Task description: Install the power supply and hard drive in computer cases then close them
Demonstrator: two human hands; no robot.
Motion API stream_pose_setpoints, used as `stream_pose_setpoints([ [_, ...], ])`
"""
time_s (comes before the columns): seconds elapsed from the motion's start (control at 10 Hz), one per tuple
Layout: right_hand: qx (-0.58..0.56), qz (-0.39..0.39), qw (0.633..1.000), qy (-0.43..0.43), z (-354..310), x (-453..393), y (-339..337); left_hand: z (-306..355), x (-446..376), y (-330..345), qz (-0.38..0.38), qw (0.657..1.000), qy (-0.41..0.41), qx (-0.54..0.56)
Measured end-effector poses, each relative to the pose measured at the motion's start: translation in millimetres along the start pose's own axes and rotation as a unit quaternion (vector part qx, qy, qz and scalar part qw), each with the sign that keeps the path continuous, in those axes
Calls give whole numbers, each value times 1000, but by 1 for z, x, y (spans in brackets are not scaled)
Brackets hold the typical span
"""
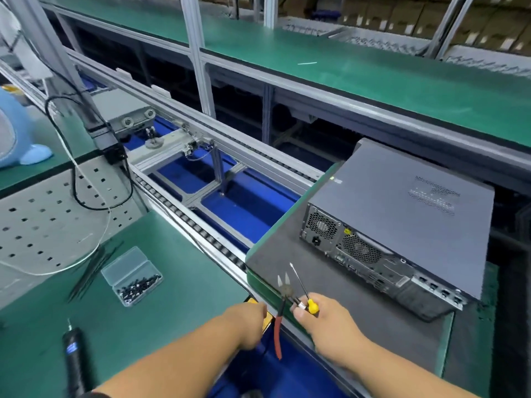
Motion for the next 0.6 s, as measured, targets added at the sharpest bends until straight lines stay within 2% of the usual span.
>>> stream_pose_setpoints([
  [0.1,-37,-18,999,29,1,3,1,15,18,-9,122,918,-43,375],
  [0.2,-135,-30,989,51,-7,7,-4,52,27,-18,71,672,23,737],
  [0.3,-140,24,989,37,-17,8,-14,86,36,-43,10,591,91,802],
  [0.4,-29,70,997,13,-22,14,-26,113,34,-59,23,597,85,797],
  [0.5,56,101,993,-5,-18,18,-26,130,13,-53,90,604,26,792],
  [0.6,131,91,987,16,-7,15,-20,136,-2,-43,119,631,-47,765],
])
Point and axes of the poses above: each hand's wrist, its own x-axis away from the middle knuckle, its own y-axis out of the palm, z = x × y, the point moved 3 cm from there along -x, towards the middle knuckle, and after that the axes turned 12 degrees about y, right-handed, at the moved point
